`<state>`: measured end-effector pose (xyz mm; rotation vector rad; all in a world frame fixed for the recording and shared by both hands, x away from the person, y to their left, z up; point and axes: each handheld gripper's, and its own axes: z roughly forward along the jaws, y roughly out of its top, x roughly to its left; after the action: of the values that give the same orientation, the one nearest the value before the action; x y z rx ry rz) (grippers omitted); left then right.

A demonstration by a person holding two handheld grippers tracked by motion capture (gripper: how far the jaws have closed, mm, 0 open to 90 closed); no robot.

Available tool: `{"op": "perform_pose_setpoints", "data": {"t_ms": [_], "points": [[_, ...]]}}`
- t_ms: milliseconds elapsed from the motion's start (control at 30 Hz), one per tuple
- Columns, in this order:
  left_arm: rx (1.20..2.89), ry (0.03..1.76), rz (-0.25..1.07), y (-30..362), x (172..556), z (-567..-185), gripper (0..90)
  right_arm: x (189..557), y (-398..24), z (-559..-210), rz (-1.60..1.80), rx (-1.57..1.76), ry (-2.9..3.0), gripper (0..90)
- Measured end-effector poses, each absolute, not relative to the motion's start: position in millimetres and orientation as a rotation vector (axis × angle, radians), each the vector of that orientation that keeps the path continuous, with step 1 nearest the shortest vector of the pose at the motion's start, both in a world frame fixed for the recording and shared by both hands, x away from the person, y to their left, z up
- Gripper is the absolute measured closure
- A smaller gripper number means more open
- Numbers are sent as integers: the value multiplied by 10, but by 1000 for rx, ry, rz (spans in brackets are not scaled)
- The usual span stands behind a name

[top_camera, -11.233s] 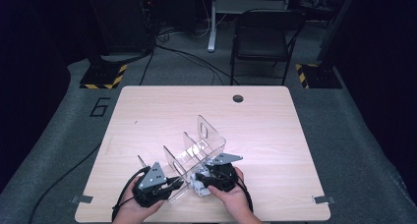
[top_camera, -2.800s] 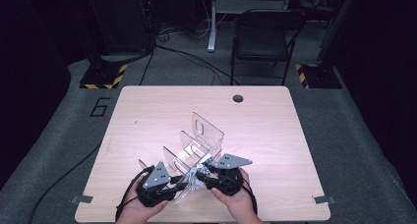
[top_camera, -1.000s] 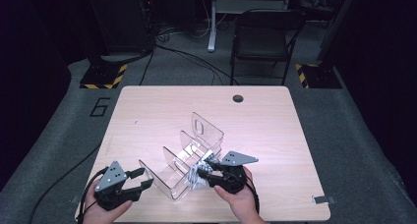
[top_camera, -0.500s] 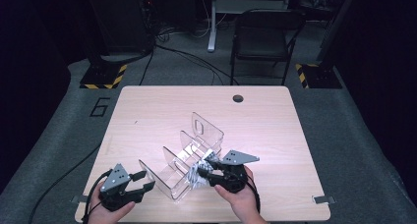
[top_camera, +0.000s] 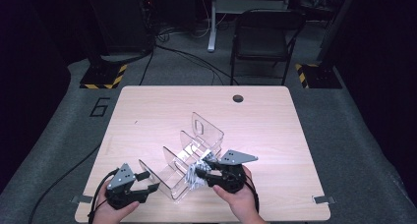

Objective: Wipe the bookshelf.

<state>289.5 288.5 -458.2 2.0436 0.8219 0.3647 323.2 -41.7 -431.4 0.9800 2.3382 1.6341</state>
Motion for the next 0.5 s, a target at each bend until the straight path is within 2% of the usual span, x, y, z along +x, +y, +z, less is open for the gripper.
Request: {"op": "perform_pose_setpoints", "data": {"t_ms": [500], "points": [[2040, 804, 349, 2766, 2853, -4614, 449, 3195, -419, -4338, 1630, 982, 2346, 591]]}}
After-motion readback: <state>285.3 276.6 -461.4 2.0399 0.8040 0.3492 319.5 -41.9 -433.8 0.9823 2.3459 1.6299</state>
